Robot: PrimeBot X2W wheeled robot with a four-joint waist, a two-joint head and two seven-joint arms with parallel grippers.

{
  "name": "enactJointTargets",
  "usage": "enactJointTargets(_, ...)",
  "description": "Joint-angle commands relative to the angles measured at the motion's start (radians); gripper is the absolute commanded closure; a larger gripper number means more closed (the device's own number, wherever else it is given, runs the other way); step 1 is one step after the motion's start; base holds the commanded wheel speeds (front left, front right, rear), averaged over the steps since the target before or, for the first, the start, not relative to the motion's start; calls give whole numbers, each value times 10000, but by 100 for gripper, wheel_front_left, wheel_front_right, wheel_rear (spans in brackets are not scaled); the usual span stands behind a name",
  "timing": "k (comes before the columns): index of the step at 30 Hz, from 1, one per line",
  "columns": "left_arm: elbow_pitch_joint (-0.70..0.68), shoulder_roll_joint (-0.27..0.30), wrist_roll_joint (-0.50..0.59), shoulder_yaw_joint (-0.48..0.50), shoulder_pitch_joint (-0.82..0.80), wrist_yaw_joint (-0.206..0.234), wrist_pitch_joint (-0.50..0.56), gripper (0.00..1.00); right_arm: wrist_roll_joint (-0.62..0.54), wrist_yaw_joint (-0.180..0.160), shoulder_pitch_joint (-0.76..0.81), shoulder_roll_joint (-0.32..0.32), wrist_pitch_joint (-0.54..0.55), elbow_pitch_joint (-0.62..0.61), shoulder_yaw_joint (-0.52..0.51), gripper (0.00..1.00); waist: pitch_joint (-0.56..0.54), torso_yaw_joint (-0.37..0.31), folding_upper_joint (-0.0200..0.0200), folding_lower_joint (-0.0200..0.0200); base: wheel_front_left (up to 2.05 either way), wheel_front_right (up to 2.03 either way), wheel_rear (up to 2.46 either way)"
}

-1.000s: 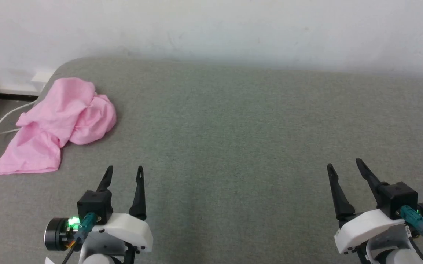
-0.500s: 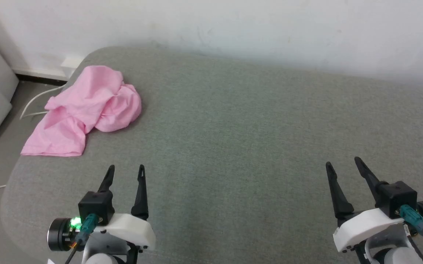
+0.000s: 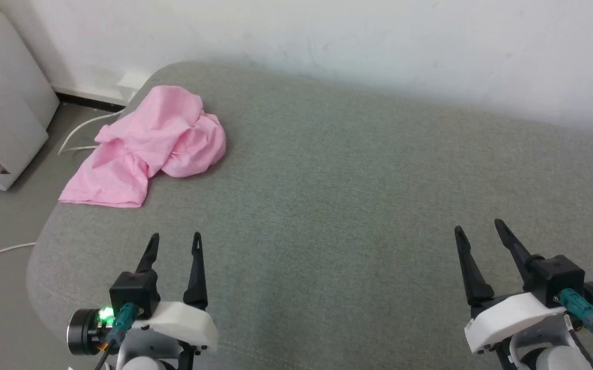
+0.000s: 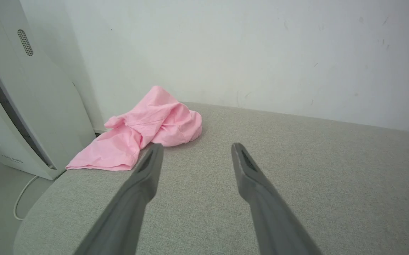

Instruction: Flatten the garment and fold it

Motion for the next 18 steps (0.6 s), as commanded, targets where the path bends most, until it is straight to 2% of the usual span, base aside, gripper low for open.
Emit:
enactJointTargets(1, 55, 48, -108, -26, -158, 90, -85, 0, 19, -10, -166, 12, -92, 36, 30, 0, 2, 49, 0, 0, 0, 0, 0)
enactJointTargets(18, 180, 99, -286, -40, -175, 407, -441, 0, 109, -13, -249, 17, -349, 59, 52, 0, 130, 765, 0, 0, 0, 0, 0)
